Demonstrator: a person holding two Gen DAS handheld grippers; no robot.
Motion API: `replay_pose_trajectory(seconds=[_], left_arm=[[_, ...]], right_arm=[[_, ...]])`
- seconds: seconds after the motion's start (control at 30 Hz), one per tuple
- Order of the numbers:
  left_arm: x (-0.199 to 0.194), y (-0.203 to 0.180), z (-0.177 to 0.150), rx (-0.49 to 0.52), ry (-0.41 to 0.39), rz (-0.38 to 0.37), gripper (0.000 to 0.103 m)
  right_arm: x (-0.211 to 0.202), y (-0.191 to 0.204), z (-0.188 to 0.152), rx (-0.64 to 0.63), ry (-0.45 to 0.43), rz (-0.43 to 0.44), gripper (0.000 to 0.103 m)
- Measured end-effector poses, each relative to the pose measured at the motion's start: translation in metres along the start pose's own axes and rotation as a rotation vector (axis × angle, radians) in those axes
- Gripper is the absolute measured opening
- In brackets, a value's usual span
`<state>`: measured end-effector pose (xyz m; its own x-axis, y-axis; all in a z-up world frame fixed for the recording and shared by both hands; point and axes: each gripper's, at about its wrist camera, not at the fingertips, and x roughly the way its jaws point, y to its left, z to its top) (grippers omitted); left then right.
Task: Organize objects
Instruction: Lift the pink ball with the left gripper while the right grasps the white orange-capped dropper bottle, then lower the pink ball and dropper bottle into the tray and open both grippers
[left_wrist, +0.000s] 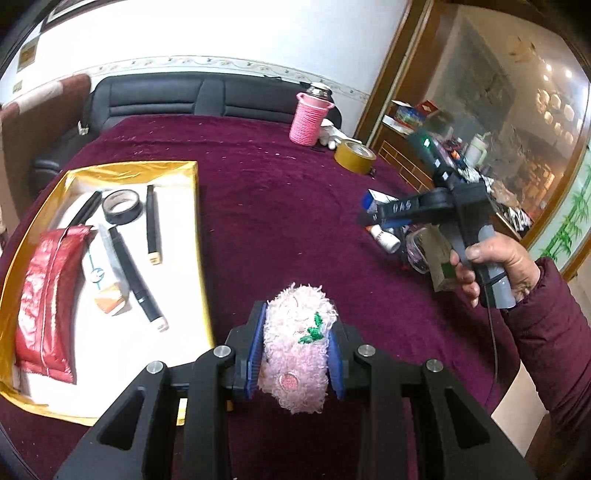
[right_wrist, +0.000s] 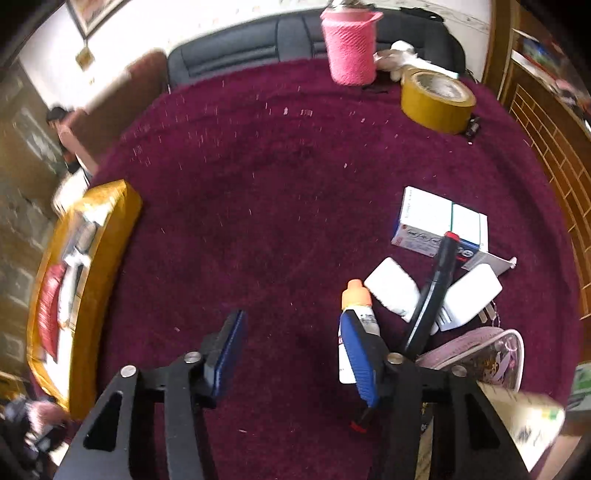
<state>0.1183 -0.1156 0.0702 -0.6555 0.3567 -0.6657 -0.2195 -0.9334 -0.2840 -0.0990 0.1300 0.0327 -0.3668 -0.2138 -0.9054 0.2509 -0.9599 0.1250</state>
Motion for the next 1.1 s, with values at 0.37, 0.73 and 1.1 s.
replay_pose_trajectory(seconds=[0.37,0.73,1.1], left_arm=[[-0.018,0.043,-0.009,-0.087,-0.021,0.035,0.029],[-0.041,0.084,-0.009,-0.172,-0.032,0.130,0.029],[-0.012,0.097,-0.012,-0.176,0.082,0.199,0.029]], right_arm=[[0.022,-0.013,0.001,0.005,0.087,-0.206,0.038],[-0.005,-0.018,-0.025,0.111,-0.032,0.016,0.029],[-0.044,0.065,-0.026,0.060,-0.097,0.372,0.030]])
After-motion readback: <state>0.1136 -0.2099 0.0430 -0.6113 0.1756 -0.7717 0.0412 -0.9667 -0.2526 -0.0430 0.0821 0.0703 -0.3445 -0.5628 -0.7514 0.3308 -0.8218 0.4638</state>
